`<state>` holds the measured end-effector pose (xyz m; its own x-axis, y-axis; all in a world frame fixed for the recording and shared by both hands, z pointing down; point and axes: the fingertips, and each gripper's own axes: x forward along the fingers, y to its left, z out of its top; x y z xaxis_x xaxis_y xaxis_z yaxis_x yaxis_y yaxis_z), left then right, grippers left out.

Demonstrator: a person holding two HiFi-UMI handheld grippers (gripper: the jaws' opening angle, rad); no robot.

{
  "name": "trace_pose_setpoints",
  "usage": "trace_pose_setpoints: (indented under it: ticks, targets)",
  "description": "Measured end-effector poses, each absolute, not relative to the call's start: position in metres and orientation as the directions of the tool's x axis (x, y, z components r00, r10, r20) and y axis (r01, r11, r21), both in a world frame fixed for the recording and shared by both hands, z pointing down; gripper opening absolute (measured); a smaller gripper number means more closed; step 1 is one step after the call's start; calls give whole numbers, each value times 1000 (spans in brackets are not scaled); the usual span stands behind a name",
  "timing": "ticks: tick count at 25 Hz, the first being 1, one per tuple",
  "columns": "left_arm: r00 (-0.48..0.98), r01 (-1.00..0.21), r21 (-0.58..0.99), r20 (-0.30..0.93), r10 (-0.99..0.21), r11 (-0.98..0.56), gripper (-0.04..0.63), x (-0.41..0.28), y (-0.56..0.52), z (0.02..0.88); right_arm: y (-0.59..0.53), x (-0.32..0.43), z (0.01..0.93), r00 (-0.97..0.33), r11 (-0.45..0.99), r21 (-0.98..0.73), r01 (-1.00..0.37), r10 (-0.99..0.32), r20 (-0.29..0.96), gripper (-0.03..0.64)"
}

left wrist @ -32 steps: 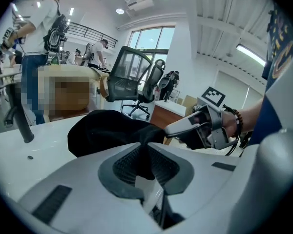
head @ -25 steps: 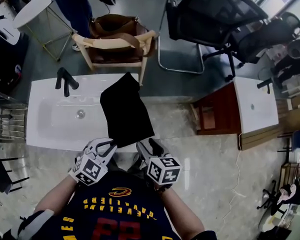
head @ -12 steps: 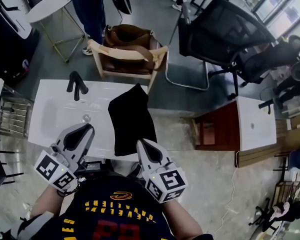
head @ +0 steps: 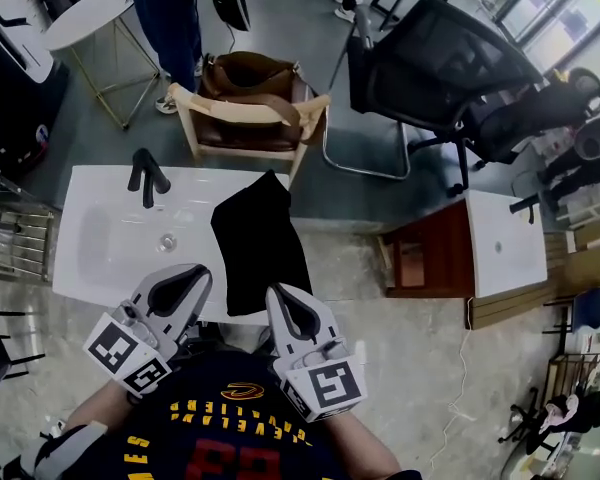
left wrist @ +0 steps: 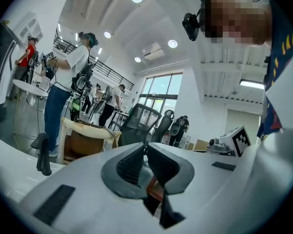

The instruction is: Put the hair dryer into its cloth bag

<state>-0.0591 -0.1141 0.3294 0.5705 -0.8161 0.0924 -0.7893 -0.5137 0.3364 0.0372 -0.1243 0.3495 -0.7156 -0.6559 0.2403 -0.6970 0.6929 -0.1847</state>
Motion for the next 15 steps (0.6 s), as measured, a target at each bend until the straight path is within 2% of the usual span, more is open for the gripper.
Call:
trace_pose_setpoints:
  ticks: [9,15]
  targets:
    - [599,-778,312,110,-793,-545,28,-47,-117,330,-127,48,349,-683,649,-212,-730,-692,235,8]
    - [528,-817,316,75,-846,-482,28,-77,-129,312,-131,52,342,-673,637,-217,-740,-705,224,8]
